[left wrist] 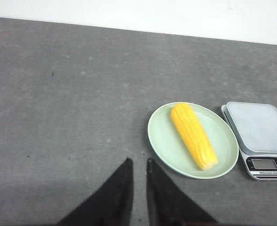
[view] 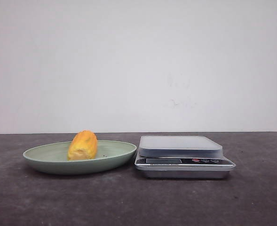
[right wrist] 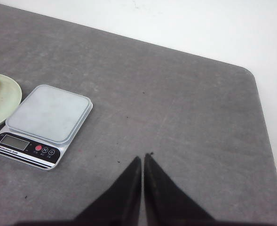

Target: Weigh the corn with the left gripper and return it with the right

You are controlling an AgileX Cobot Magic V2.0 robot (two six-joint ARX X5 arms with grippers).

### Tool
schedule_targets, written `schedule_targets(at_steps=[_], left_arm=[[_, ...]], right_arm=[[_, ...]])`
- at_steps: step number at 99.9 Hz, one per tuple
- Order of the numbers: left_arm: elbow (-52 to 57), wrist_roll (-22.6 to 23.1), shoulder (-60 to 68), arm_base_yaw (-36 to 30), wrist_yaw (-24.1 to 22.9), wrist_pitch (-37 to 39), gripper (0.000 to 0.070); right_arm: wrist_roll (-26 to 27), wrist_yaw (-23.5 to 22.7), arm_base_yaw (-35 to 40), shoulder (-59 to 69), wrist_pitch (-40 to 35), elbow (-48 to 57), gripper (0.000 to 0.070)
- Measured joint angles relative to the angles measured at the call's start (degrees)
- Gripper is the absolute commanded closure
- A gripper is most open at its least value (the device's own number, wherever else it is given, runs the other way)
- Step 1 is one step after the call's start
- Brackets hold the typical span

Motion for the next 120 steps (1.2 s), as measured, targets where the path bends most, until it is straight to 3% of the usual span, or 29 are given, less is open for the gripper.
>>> schedule_targets(at_steps=[53, 66, 82, 100, 120], left_arm=[[0.0, 0.0, 0.0, 0.5, 0.0, 0.1, 0.0690], [-0.6, 0.0, -0.1, 5.7, 0.0, 1.3, 0.0690], [-6.3, 0.0, -1.0, 17.2, -0.3, 3.1, 0.0690], [-15.4, 0.5, -5.8, 30.0, 2.5, 18.1, 0.0690], [-29.9, 9.0, -12.5, 40.3, 14.8, 40.5, 0.0690]], right_arm=[[0.0, 0.0, 0.0, 0.0, 0.0, 0.0, 0.0700], [0.0, 0.0, 0.0, 0.0, 0.0, 0.0, 0.0700], [0.0, 0.0, 0.0, 0.0, 0.0, 0.0, 0.0700], [0.0, 0.0, 0.0, 0.0, 0.0, 0.0, 0.0700], [0.0, 0.0, 0.0, 0.0, 0.0, 0.0, 0.0700]])
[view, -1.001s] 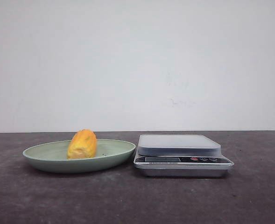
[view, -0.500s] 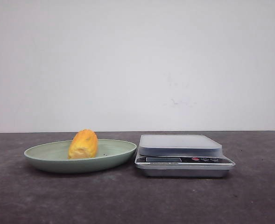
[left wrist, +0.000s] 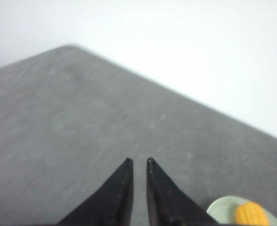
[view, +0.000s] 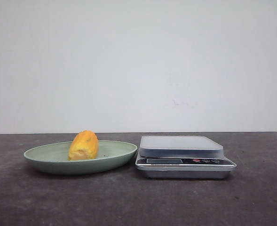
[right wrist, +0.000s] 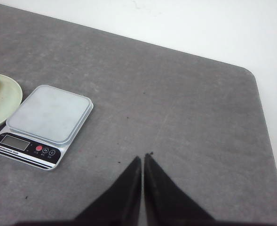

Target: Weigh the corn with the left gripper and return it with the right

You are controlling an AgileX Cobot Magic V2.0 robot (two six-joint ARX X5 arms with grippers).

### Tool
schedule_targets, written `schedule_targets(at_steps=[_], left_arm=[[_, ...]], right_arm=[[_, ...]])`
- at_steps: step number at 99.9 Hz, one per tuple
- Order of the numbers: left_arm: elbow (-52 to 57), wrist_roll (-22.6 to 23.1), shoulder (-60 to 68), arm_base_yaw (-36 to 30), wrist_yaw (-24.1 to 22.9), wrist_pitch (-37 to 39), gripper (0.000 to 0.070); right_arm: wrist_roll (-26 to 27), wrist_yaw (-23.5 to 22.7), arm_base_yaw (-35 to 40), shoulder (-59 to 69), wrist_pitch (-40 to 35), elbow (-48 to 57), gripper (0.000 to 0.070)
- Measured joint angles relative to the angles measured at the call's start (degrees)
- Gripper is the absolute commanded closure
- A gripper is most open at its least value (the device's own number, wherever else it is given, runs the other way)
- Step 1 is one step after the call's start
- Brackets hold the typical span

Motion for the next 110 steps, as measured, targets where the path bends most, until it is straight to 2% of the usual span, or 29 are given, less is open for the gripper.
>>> schedule_targets(at_steps=[17, 29, 59, 110], left_arm=[[-10.9, 8.7, -4.3, 5.4, 12.3, 10.1, 0.0690], [-16.5, 10.8, -6.4, 8.1, 15.5, 11.3, 0.0690], [-24.1, 11.9, -7.9, 9.0, 16.7, 13.7, 0.0690], [-24.5, 12.1, -7.9, 9.0, 17.6, 14.7, 0.0690]], right_arm=[[0.0, 0.0, 0.0, 0.0, 0.0, 0.0, 0.0700], [0.0, 0.0, 0.0, 0.0, 0.0, 0.0, 0.0700], [0.0, 0.0, 0.0, 0.0, 0.0, 0.0, 0.0700], [0.0, 0.0, 0.0, 0.0, 0.0, 0.0, 0.0700]])
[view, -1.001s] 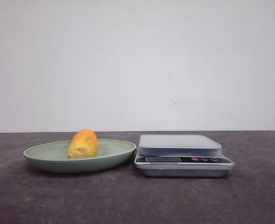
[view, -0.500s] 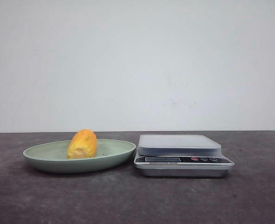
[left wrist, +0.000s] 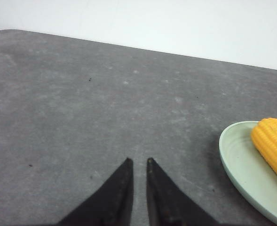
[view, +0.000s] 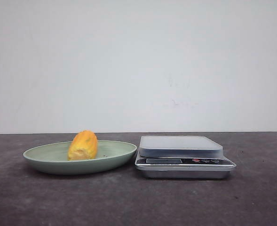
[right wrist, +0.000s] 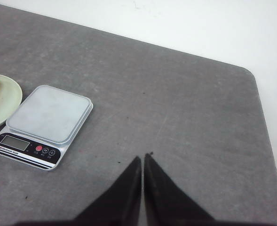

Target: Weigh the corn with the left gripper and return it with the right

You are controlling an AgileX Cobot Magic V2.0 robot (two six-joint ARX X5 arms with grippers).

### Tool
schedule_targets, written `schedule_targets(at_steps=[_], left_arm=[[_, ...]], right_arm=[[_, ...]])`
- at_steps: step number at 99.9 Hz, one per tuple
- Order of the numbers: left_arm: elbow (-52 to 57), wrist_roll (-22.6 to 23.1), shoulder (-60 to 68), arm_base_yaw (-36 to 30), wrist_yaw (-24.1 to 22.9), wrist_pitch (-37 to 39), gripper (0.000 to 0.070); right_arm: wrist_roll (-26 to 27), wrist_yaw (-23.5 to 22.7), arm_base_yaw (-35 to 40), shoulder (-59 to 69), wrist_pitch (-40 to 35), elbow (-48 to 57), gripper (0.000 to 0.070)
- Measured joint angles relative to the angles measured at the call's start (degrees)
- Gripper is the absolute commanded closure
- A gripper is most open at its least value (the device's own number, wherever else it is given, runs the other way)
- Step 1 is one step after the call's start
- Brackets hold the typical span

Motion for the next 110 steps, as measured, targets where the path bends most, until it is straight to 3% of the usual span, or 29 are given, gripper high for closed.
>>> schedule_targets(at_steps=[84, 99, 110], left_arm=[[0.0, 0.0, 0.0, 0.0, 0.0, 0.0, 0.0690], [0.0, 0.0, 0.0, 0.0, 0.0, 0.0, 0.0690], [0.0, 0.0, 0.0, 0.0, 0.0, 0.0, 0.0690]], right_arm=[[0.0, 0.0, 0.0, 0.0, 0.3, 0.0, 0.0700], [-0.1, -0.7, -5.4, -0.7, 8.9, -0.9, 0.0700], [-2.5, -7.1, -13.7, -3.1, 19.0, -5.6, 0.0700]])
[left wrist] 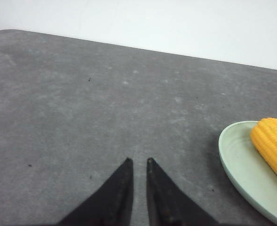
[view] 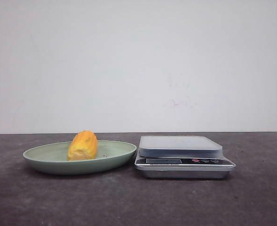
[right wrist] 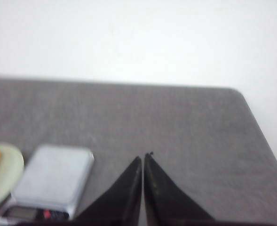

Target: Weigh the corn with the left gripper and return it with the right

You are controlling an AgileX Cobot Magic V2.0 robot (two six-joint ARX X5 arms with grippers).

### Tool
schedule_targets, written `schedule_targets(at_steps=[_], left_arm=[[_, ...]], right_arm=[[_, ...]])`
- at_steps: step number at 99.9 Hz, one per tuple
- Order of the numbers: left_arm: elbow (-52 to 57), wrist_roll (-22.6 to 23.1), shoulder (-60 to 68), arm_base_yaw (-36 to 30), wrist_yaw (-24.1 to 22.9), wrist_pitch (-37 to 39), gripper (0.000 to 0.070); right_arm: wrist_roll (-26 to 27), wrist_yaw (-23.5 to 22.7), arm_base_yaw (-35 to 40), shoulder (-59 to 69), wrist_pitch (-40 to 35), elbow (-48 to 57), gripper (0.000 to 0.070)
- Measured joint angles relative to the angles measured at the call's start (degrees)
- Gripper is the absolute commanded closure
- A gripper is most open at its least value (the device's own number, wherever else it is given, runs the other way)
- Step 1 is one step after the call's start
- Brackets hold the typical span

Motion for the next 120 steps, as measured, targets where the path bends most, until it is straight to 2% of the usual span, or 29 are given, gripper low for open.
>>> schedule_targets(at_steps=[8, 24, 33, 55, 68, 89, 120], left_arm=[[0.0, 0.0, 0.0, 0.0, 0.0, 0.0, 0.0690], [0.0, 0.0, 0.0, 0.0, 0.0, 0.0, 0.0690], [0.0, 0.0, 0.0, 0.0, 0.0, 0.0, 0.0690], [0.0, 0.0, 0.0, 0.0, 0.0, 0.0, 0.0690], [0.0, 0.0, 0.0, 0.0, 0.0, 0.0, 0.0690], [0.0, 0.0, 0.0, 0.0, 0.0, 0.0, 0.0690], [0.0, 0.0, 0.0, 0.0, 0.0, 0.0, 0.0690]], right_arm=[[-3.4, -8.2, -6.6, -2.1, 8.7, -5.9, 0.0700], [-8.2, -27.6, -18.1, -6.6, 27.0, -21.4, 0.0700], [-8.9, -34.3, -23.3, -7.7, 36.0, -30.2, 0.0700], [-9.1, -34.8, -30.6, -7.7, 52.4, -50.1, 0.0700], [-8.7, -34.9, -32.0, -9.0, 58.3, -58.1, 0.0700], [-7.2, -34.9, -32.8, -14.6, 59.2, -64.2, 0.0700], [-7.3, -34.9, -33.3, -20.9, 56.3, -64.2, 0.0700]])
